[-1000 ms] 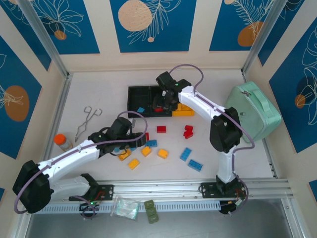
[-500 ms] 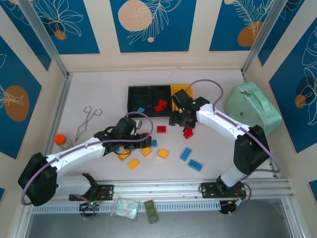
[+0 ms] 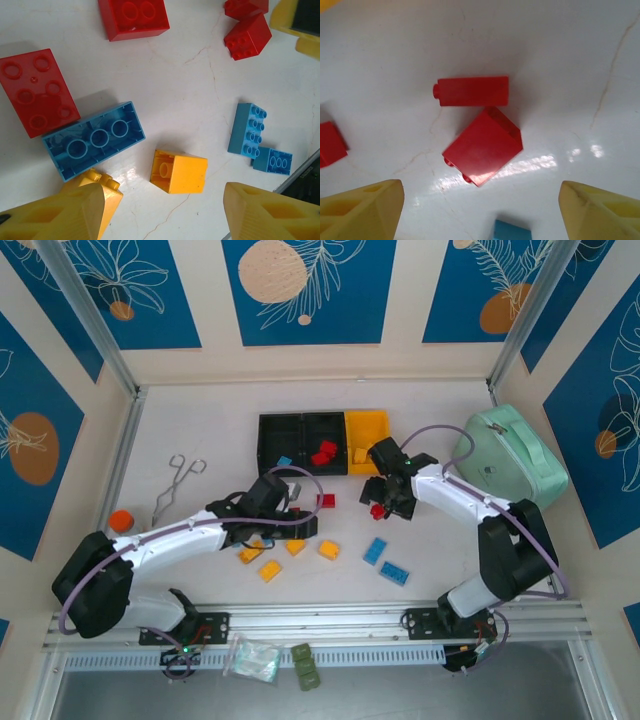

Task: Sort the legos into containers by color
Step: Pick up the lego from the center of the table.

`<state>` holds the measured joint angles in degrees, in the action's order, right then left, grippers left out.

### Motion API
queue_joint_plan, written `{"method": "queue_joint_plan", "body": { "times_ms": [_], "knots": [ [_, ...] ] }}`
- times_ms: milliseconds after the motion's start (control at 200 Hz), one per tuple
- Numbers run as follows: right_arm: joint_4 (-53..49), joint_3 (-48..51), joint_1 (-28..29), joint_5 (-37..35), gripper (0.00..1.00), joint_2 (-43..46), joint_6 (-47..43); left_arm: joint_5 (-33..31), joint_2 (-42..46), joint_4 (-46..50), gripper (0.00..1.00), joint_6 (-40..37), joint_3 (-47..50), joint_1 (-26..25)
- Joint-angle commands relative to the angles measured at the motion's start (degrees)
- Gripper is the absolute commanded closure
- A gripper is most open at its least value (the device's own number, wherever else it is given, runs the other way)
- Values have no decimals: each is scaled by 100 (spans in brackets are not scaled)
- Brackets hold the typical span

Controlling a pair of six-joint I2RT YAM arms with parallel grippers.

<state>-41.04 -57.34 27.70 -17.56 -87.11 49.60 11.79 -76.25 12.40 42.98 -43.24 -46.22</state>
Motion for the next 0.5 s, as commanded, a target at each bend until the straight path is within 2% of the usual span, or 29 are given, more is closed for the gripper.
{"method": "queue_joint_plan", "body": {
  "times_ms": [0,185,340,495],
  "knots": [
    [291,11,-45,79,19,-246,330,1,23,-64,36,-80,-56,-76],
    [358,-152,-89,25,24,-740,417,-50,72,-94,36,-21,70,-73],
    [366,-109,-107,76,34,-975,492,-67,107,-99,36,1,121,-72],
    [435,186,-81,79,46,-789,550,-63,110,-125,36,8,167,-76]
  ]
}}
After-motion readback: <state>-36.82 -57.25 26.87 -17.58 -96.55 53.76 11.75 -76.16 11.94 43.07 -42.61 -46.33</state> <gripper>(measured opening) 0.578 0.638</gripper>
